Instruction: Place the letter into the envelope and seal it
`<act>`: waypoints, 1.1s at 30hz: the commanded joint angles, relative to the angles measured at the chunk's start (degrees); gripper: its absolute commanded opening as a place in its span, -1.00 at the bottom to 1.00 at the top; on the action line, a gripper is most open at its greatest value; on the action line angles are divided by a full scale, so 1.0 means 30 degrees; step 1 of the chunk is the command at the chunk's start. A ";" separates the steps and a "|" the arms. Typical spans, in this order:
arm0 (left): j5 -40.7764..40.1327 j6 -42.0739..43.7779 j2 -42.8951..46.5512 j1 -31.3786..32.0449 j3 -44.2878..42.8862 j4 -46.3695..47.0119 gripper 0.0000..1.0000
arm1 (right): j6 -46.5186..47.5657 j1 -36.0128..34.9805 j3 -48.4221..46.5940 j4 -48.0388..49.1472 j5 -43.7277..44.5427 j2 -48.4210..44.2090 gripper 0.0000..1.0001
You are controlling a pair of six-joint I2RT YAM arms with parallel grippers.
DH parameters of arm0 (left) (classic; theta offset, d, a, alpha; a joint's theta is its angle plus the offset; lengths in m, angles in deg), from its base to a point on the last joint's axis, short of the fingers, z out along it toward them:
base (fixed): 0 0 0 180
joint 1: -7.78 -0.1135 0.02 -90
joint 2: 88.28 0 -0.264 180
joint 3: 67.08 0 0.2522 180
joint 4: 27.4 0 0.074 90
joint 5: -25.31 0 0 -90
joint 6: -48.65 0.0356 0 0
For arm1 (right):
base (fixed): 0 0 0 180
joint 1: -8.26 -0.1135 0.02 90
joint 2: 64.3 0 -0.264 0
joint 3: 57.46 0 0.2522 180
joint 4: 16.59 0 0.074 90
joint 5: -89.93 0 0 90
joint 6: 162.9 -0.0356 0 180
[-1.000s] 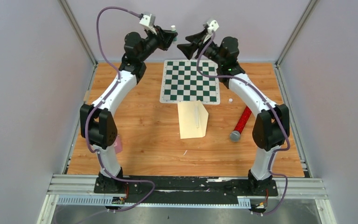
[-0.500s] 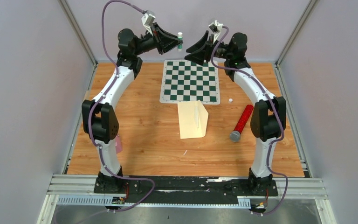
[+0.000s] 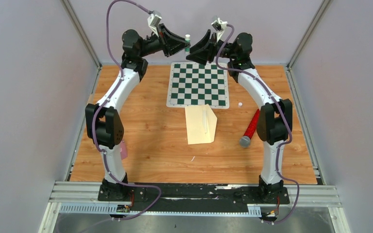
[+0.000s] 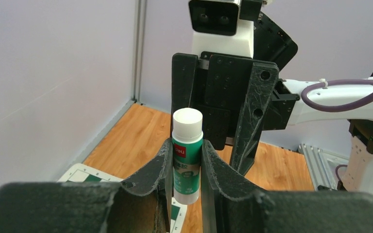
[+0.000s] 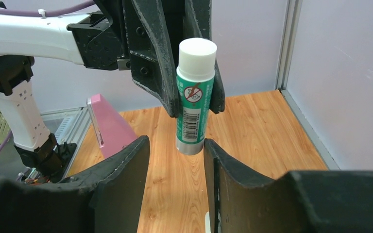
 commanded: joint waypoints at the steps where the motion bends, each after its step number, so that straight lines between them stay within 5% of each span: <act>1: 0.0176 -0.0151 -0.0148 0.0037 -0.0787 0.0635 -1.00 | -0.0430 -0.0104 -0.1051 0.0707 0.0211 0.0228 -0.12; 12: -0.1249 0.0645 -0.0086 0.0081 -0.0577 -0.0072 -1.00 | 0.0521 -0.0267 -0.1194 -0.0383 0.1363 0.0154 -0.91; 29: -1.7693 0.6892 0.1910 0.3033 0.1528 -0.4475 -1.00 | 0.8838 -0.2472 0.1632 -0.3254 1.3589 -0.3686 -1.00; 33: -1.8597 0.7119 0.1859 0.3199 0.1430 -0.5145 -1.00 | 0.8738 -0.2641 0.1606 -0.3254 1.4330 -0.3767 -1.00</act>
